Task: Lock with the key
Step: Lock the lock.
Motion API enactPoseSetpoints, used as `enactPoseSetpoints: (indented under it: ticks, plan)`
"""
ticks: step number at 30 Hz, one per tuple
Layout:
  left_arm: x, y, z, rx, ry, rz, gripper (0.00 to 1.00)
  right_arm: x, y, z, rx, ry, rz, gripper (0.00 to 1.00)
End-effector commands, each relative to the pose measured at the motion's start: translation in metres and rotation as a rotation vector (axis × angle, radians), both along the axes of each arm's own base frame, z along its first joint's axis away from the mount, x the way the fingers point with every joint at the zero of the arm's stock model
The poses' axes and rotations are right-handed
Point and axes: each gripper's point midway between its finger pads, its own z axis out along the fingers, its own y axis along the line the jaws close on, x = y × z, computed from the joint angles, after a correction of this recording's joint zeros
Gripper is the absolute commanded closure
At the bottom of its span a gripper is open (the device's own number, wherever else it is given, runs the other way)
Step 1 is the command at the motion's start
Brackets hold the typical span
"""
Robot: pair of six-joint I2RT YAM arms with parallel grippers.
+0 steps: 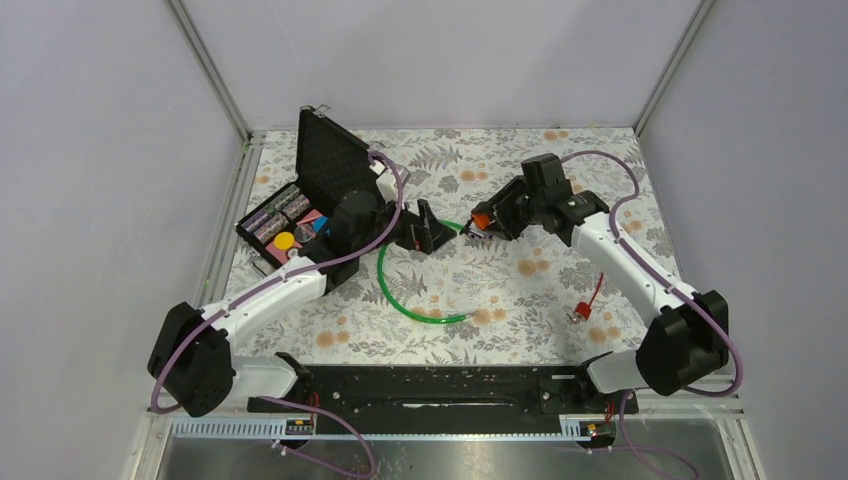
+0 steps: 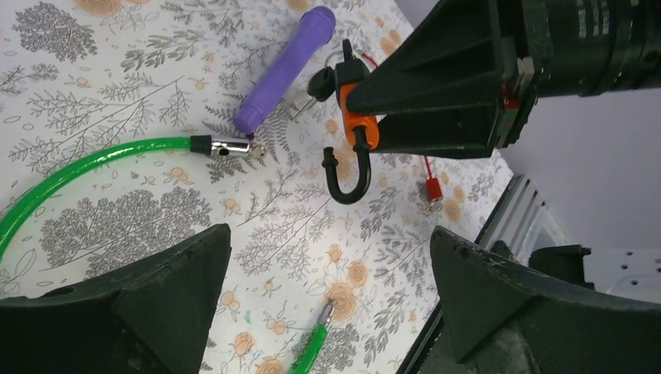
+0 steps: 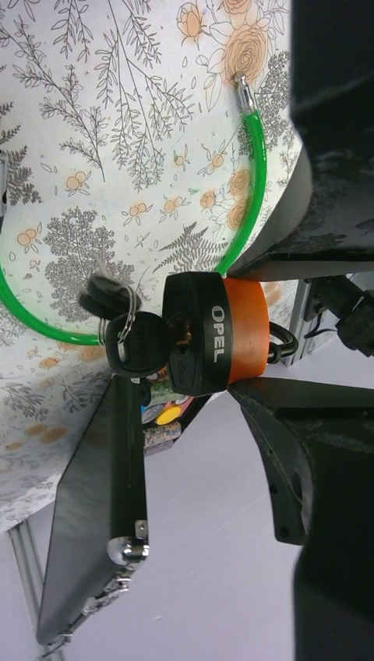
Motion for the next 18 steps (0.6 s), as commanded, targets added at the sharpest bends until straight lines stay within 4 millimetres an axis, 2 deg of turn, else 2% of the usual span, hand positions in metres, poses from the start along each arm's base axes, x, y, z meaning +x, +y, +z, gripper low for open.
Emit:
enactPoseSetpoints:
  ticks: [1, 5, 9, 14, 18]
  plan:
    - [0.002, -0.004, 0.047, -0.166, -0.06, 0.025, 0.03, -0.003, 0.009, 0.049, 0.055, -0.185, 0.072, 0.72]
    - [-0.003, -0.002, 0.046, -0.233, -0.027, 0.046, 0.07, -0.01, 0.023, 0.065, 0.129, -0.253, 0.135, 0.71]
    - [-0.012, 0.0, 0.054, -0.275, -0.021, 0.029, 0.07, -0.021, 0.032, 0.08, 0.138, -0.312, 0.264, 0.71]
    - [-0.023, 0.0, 0.053, -0.308, -0.024, 0.025, 0.07, -0.035, 0.032, 0.073, 0.112, -0.315, 0.274, 0.69]
    - [-0.035, -0.005, 0.048, -0.345, -0.031, 0.006, 0.07, -0.051, 0.043, 0.064, 0.109, -0.28, 0.274, 0.69]
